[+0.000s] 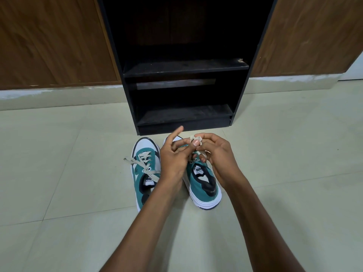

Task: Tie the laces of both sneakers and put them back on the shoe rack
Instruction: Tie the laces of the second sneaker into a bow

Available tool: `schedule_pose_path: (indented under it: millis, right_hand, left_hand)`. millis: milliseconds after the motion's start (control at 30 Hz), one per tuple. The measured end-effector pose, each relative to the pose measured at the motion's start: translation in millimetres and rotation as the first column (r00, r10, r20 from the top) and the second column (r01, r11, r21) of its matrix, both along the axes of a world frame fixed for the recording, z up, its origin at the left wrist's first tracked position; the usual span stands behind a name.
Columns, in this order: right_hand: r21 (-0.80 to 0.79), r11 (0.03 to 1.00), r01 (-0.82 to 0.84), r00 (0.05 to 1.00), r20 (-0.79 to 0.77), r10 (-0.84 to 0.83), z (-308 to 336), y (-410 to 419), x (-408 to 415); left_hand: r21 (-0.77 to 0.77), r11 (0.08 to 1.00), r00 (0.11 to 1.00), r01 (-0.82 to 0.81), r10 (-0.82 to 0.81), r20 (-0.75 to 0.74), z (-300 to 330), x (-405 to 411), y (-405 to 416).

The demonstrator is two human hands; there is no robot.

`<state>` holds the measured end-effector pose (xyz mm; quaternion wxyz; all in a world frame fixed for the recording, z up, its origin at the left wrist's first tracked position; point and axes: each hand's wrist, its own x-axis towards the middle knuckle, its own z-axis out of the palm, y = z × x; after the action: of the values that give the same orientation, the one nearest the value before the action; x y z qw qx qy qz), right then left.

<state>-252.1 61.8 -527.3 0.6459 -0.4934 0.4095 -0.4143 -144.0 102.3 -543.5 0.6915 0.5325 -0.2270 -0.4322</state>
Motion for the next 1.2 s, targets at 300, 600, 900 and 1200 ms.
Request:
schedule_pose_path:
  millis: [300,600,900,1200]
  right_hand:
    - [0.006,0.999,-0.039,0.999,0.037,0.039,-4,-5,-5]
    - [0.095,0.991,0.098,0.993,-0.074,-0.091,-4,-11,6]
    - [0.014,0.974,0.228,0.941,-0.261,-0.216,-17,-22,7]
    - [0.013,0.967,0.256,0.961,-0.111,-0.253,-17,-27,6]
  left_hand:
    - [0.026,0.996,0.994,-0.081,0.08,0.069,0,1,1]
    - [-0.084,0.972,0.97,0.22,-0.228,-0.089,3,5,4]
    - [0.099,0.927,0.486,0.361,-0.278,0.829,-2,42,1]
    - [0.1,0.951,0.395,0.293,-0.216,0.893,-8,33,3]
